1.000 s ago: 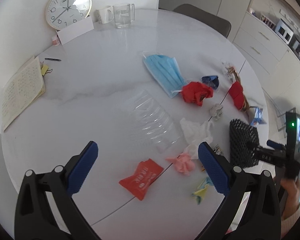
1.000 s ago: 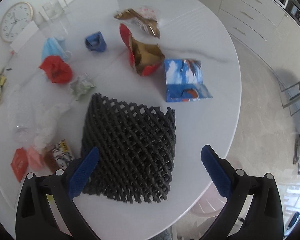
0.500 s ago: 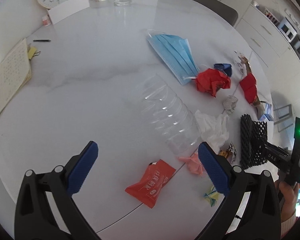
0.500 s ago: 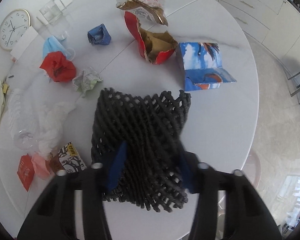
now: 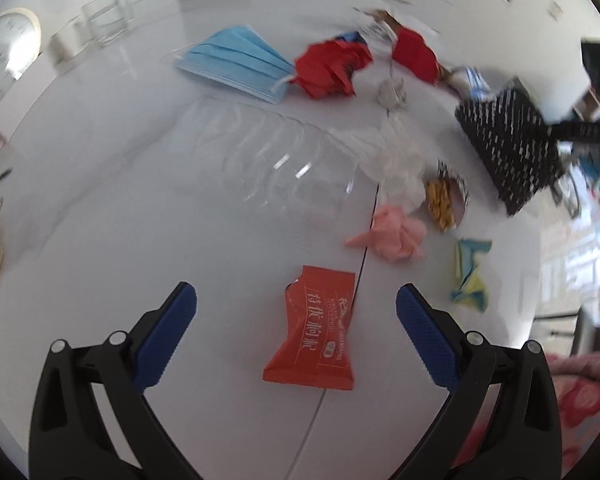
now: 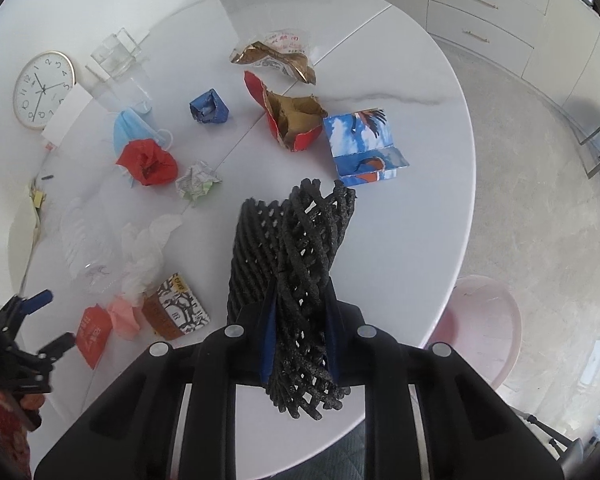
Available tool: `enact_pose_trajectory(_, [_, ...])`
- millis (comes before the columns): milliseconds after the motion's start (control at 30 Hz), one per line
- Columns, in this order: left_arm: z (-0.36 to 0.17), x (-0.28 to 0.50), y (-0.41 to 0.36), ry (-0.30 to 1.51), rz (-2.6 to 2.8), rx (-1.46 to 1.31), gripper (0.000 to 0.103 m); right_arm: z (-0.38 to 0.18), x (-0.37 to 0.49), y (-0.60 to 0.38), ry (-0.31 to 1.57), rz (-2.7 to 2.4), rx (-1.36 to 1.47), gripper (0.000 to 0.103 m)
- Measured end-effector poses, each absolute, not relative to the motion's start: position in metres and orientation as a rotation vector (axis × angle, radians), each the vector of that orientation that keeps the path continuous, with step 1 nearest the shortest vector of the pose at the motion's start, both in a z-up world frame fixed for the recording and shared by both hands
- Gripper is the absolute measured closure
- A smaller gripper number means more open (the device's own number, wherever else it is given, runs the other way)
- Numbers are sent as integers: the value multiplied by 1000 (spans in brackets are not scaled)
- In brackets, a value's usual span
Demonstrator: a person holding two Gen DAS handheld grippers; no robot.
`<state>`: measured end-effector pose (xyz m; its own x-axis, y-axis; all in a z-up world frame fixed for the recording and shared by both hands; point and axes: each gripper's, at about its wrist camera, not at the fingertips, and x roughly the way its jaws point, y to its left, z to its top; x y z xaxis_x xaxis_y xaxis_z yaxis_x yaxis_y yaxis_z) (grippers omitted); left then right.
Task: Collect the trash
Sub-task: 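Carry the mesh sleeve to the bin with the right gripper while the left gripper grasps the red wrapper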
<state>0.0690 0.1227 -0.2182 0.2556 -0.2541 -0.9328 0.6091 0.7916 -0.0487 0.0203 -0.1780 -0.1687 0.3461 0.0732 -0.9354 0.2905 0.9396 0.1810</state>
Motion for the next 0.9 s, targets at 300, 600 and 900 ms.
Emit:
enact_pose_trajectory(300, [-244, 76, 119, 1242, -633, 391, 49, -153, 1, -191, 1198, -186, 376, 82])
enact_pose_trajectory(600, [-241, 65, 117, 1207, -646, 412, 74, -145, -26, -219, 1177, -245, 429, 82])
enact_pose_trajectory(900, [-217, 59, 121, 1182, -664, 320, 77, -132, -46, -238, 1138, -288, 441, 82])
